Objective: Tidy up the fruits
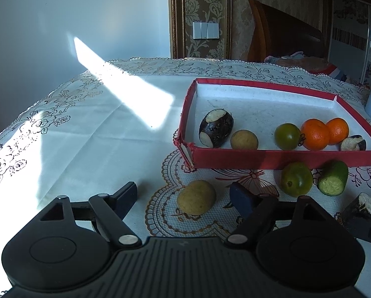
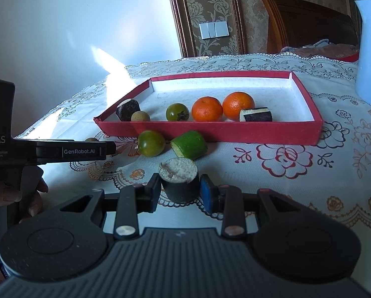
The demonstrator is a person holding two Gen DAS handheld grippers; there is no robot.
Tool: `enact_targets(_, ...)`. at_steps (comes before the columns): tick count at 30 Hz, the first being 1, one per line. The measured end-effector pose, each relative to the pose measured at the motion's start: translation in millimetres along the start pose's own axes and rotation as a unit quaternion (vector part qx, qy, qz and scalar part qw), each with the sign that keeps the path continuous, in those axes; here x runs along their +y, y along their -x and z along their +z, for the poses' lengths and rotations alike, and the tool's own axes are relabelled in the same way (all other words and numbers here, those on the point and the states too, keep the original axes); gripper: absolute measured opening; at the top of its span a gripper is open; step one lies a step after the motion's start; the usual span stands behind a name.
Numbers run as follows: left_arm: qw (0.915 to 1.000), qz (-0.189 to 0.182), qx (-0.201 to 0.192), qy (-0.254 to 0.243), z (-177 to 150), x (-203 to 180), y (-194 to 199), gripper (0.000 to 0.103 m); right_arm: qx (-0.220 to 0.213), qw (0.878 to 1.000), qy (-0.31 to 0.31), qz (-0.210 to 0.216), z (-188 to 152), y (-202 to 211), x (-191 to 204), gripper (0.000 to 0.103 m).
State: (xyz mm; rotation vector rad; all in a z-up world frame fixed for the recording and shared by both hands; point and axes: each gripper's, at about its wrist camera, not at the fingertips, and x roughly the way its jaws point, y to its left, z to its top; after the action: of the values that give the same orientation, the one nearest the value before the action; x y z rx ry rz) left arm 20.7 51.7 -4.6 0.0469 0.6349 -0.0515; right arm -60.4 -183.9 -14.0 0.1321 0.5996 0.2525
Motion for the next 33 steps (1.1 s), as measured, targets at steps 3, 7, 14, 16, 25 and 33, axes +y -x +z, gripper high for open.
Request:
enact_targets(3, 1.0000, -0.005, -0.002, -0.001, -0.6, -0.2, 1.1, 0.067, 0.001, 1.000, 0.000, -0.002, 0.1, -0.1, 0.6, 0.032)
enact_targets(7, 1.0000, -0.009, -0.003, -0.002, -1.2, -1.0, 2.2, 0.059, 0.001, 1.000, 0.001, -0.006, 0.1, -1.3, 1.4, 0.032)
enact_targets(14, 0.9999, -0.012, -0.006, -0.006, -3.4, -5.7, 6.7, 0.042, 0.003, 1.000, 0.005, -0.014, 0.0, -2.8, 2.8, 0.032)
enact_targets(16, 0.9999, -0.014, -0.007, -0.005, -3.9, -6.1, 7.8, 0.039, 0.002, 1.000, 0.006, -0.016, 0.0, -2.6, 3.7, 0.032)
enact_targets(25, 0.9998, -0.016, -0.010, -0.005, -7.3, -14.0, 13.4, 0.032, 0.000, 1.000, 0.005, -0.022, -0.2, -0.9, 3.6, 0.032)
enact_targets(33, 0.9996, -0.027, -0.012, 0.000, -12.4, -23.6, 21.8, 0.030, -0.005, 1.000, -0.004, -0.023, -0.5, 2.2, 1.4, 0.032)
